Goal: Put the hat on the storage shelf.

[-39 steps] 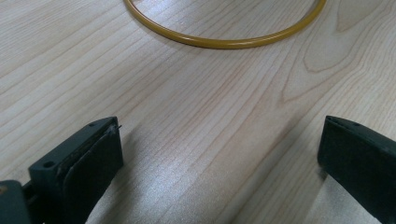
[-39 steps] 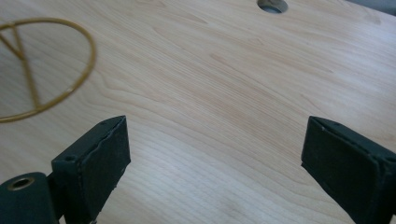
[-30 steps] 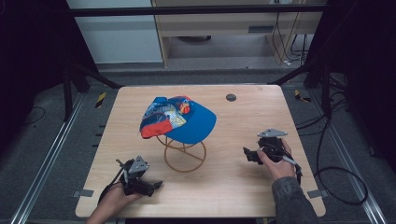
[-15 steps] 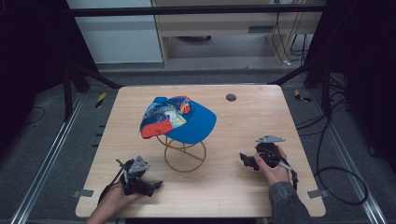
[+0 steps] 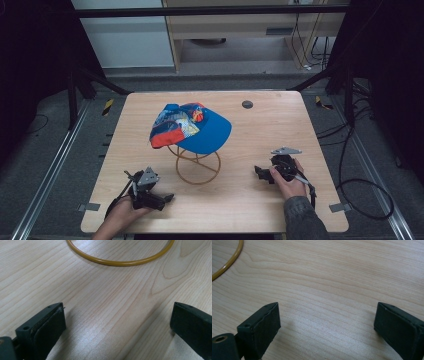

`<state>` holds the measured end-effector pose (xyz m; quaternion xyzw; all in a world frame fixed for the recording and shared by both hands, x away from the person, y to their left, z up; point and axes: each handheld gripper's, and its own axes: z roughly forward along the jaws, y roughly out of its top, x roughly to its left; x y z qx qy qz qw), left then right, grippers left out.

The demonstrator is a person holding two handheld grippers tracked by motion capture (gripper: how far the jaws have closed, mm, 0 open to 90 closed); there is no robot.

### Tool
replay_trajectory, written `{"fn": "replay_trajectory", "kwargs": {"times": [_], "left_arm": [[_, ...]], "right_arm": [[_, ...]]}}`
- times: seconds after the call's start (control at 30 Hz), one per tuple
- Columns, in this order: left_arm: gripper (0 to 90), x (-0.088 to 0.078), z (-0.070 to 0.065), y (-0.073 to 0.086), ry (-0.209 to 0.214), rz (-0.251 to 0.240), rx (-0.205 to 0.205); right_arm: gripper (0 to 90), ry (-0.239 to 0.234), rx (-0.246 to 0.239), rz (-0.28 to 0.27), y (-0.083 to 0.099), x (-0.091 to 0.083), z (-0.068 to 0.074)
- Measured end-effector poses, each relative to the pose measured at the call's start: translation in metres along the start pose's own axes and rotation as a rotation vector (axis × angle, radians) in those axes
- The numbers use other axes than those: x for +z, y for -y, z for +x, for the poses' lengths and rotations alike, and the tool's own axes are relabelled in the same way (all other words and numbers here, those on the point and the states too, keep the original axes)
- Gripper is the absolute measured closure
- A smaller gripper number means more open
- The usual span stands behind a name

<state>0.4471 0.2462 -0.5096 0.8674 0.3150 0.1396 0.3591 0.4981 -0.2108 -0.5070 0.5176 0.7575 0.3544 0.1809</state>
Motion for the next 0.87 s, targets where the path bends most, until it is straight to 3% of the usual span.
{"fn": "replay_trajectory", "kwargs": {"times": [0.27,0.53,0.87], "left_arm": [[0.0,0.000,0.000,0.000,0.000,0.000,0.000],[0.0,0.000,0.000,0.000,0.000,-0.001,0.000],[0.0,0.000,0.000,0.000,0.000,0.000,0.000]], "right_arm": [[6.3,0.042,-0.025,-0.028,0.004,0.003,0.006],[5.9,0.087,-0.056,-0.011,0.005,0.004,0.015],[5.7,0.076,-0.054,-0.009,0.007,0.002,0.020]]}}
